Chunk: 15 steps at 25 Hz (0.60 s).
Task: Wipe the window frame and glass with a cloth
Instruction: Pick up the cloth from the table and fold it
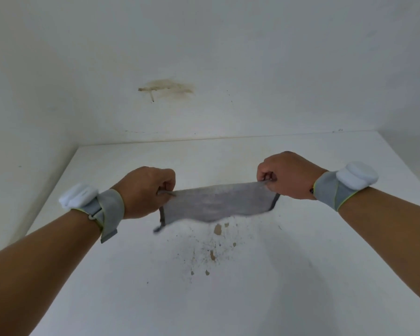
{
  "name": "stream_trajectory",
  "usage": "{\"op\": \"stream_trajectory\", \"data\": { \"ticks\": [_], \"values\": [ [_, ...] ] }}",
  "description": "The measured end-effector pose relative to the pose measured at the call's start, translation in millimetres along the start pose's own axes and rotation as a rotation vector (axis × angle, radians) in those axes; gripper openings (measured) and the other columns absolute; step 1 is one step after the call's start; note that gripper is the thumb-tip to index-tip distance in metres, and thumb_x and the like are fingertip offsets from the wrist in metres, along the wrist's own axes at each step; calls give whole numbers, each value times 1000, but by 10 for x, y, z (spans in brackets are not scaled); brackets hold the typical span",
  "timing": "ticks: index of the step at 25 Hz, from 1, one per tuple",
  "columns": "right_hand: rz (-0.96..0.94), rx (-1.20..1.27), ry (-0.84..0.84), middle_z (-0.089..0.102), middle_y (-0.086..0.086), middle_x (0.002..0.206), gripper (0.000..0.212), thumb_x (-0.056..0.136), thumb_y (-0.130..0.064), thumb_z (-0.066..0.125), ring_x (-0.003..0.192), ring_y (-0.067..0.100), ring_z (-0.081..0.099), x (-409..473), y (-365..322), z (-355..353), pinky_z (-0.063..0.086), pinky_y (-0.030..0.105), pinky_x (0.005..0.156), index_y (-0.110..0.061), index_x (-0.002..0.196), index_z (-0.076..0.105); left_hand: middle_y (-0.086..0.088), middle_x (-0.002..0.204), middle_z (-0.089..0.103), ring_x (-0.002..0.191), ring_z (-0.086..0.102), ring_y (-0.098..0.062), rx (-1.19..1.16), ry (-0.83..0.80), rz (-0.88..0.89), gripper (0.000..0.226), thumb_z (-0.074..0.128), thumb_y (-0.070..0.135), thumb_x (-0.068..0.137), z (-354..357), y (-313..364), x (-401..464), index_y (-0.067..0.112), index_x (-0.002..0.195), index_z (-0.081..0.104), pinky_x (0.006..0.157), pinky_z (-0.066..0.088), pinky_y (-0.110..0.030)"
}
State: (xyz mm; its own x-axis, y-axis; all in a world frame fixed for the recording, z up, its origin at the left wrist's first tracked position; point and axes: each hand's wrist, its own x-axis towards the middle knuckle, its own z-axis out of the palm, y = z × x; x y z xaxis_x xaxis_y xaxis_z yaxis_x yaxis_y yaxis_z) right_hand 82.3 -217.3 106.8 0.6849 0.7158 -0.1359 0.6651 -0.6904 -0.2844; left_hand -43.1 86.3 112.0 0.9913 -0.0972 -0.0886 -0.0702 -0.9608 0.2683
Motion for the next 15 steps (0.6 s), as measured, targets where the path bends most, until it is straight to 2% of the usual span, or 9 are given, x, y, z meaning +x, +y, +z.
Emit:
{"op": "stream_trajectory", "data": {
  "ticks": [4, 7, 10, 13, 15],
  "values": [
    [64, 128, -156, 63, -13, 82, 12, 80, -17, 72, 76, 2, 57, -24, 5, -101, 41, 14, 65, -27, 85, 67, 8, 76, 64, 72, 60, -11, -179, -218, -41, 14, 72, 26, 82, -112, -32, -16, 29, 75, 60, 67, 49, -26],
    [96, 32, -255, 60, -13, 82, 11, 80, -18, 72, 78, 8, 56, 73, -4, 106, 39, 16, 65, -26, 87, 67, 12, 75, 61, 74, 58, -9, -138, -324, -97, 16, 72, 27, 81, 178, -92, 116, 30, 72, 59, 67, 43, -21],
    [133, -59, -283, 58, -7, 89, 10, 84, -16, 67, 84, 13, 55, 186, 34, 484, 42, 22, 74, -17, 94, 68, 14, 78, 52, 84, 53, -13, 36, -321, -158, 12, 65, 28, 83, 668, -151, 263, 28, 76, 55, 74, 41, -24],
    [185, -110, -215, 52, -3, 91, 3, 89, -19, 59, 84, 18, 51, 302, 118, 748, 38, 26, 71, -20, 87, 57, 9, 83, 54, 89, 55, -20, 133, -265, -207, 7, 54, 28, 88, 900, -152, 349, 24, 84, 55, 75, 43, -29],
    [193, -148, -153, 50, -2, 91, 11, 92, -24, 56, 83, 21, 50, 365, 160, 842, 37, 28, 70, -22, 83, 49, 1, 93, 60, 92, 57, -23, 190, -220, -225, 13, 50, 29, 91, 927, -159, 373, 18, 93, 57, 79, 48, -33]
  ]
}}
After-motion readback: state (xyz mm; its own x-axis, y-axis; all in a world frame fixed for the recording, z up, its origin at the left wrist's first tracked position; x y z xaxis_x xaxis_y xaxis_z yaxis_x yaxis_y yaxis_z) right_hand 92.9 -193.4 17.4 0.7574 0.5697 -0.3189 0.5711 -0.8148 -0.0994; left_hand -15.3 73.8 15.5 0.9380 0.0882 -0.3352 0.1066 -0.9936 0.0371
